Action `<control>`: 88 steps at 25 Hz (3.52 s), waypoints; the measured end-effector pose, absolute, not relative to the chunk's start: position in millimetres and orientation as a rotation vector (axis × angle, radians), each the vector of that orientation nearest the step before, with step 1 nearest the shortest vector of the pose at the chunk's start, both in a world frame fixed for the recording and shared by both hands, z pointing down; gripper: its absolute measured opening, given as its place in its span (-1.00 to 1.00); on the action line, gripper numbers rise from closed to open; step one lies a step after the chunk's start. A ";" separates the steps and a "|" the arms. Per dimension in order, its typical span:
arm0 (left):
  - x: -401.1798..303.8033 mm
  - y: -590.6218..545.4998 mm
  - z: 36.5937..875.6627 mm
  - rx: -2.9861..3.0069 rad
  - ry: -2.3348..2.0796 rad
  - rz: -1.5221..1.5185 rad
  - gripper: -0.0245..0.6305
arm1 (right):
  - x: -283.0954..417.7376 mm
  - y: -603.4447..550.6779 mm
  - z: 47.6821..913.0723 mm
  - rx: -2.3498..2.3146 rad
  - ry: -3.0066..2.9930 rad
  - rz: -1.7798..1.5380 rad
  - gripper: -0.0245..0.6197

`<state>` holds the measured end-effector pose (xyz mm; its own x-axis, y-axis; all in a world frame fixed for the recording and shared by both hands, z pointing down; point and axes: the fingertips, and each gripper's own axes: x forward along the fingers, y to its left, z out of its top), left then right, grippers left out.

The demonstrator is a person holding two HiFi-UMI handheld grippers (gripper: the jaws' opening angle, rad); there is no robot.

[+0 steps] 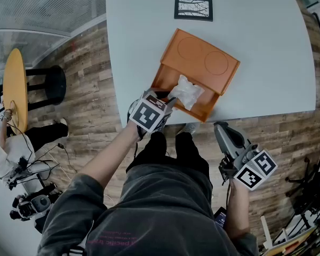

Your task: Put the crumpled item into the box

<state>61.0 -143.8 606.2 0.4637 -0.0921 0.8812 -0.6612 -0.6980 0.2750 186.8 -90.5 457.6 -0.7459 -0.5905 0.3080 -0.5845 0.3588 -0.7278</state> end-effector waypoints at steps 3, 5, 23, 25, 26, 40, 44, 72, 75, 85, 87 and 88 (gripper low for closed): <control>60.9 -145.0 604.9 2.109 -0.637 1.219 -0.48 | 186.4 -90.0 456.6 -1.114 2.587 -1.380 -0.92; 57.7 -146.0 604.7 2.109 -0.644 1.219 -0.45 | 183.8 -90.3 456.6 -1.116 2.588 -1.379 -0.92; 33.5 -152.4 554.2 2.216 -0.710 1.073 -0.47 | 146.7 -84.1 446.5 -1.126 2.632 -1.340 -0.92; 31.8 -152.8 543.3 2.239 -0.722 1.041 -0.52 | 142.9 -84.0 442.9 -1.128 2.642 -1.329 -0.92; 30.9 -153.0 537.9 2.250 -0.727 1.025 -0.53 | 141.0 -84.1 441.2 -1.130 2.646 -1.322 -0.92; 9.9 -146.0 454.2 2.430 -0.795 0.761 -0.75 | 111.7 -82.2 412.4 -1.137 2.702 -1.211 -0.92; 8.1 -140.5 430.7 2.504 -0.779 0.670 -0.82 | 106.3 -83.6 403.6 -1.142 2.717 -1.176 -0.92; -12.0 -121.9 342.8 2.718 -0.706 0.389 -0.89 | 76.2 -83.2 340.9 -1.169 2.789 -0.871 -0.92; -14.0 -120.6 337.5 2.733 -0.698 0.380 -0.89 | 74.5 -83.3 334.8 -1.175 2.788 -0.840 -0.92; -23.4 -119.2 326.7 2.778 -0.686 0.366 -0.89 | 65.0 -83.0 319.0 -1.183 2.805 -0.749 -0.92; -24.4 -118.6 324.8 2.780 -0.686 0.362 -0.89 | 65.2 -82.4 316.1 -1.186 2.802 -0.735 -0.92; -24.4 -118.1 323.6 2.781 -0.685 0.361 -0.89 | 65.2 -81.8 314.7 -1.185 2.802 -0.731 -0.92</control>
